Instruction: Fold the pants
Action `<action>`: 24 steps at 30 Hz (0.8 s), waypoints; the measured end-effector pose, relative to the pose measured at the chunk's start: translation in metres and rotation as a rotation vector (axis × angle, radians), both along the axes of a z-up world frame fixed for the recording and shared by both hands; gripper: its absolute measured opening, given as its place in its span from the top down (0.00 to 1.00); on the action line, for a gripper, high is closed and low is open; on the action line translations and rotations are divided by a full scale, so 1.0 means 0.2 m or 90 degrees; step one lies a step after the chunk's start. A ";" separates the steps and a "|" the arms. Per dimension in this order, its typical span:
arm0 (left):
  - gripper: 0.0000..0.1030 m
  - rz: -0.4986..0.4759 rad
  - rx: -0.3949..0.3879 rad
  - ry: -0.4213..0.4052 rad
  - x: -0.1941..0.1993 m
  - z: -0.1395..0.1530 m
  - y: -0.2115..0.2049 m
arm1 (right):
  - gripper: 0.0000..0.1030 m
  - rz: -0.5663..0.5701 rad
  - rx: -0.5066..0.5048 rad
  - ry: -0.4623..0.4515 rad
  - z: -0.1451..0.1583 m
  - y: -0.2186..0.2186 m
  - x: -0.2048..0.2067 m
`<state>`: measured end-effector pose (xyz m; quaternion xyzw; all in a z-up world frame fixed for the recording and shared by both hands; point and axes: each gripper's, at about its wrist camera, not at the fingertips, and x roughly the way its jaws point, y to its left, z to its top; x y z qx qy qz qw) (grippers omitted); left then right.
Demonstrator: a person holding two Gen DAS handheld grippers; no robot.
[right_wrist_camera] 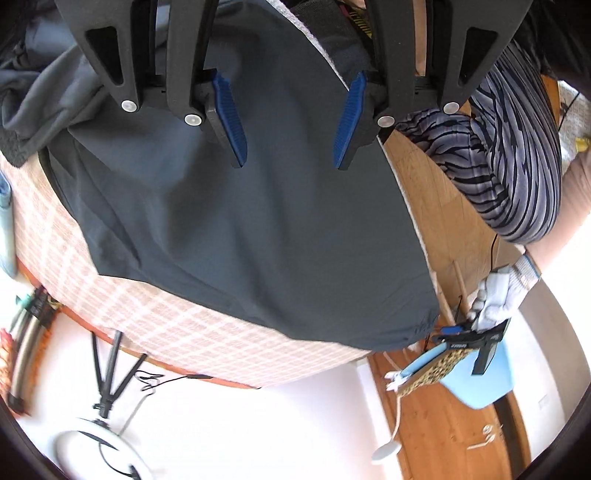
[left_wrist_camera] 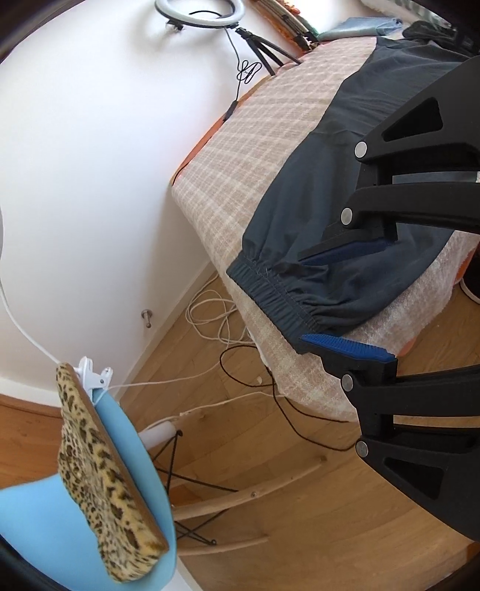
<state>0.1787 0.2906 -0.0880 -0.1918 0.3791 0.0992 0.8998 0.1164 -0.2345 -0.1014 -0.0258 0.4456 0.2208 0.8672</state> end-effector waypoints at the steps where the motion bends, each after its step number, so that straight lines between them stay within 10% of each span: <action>1: 0.64 -0.021 0.014 -0.006 0.00 0.04 -0.04 | 0.49 -0.024 0.011 -0.005 0.01 -0.05 -0.01; 13: 0.56 -0.285 0.057 -0.062 0.11 0.55 -0.71 | 0.45 -0.287 0.051 -0.068 0.19 -0.65 -0.26; 24: 0.48 -0.537 0.032 -0.049 0.27 0.70 -1.65 | 0.40 -0.546 0.049 -0.056 0.07 -1.19 -0.57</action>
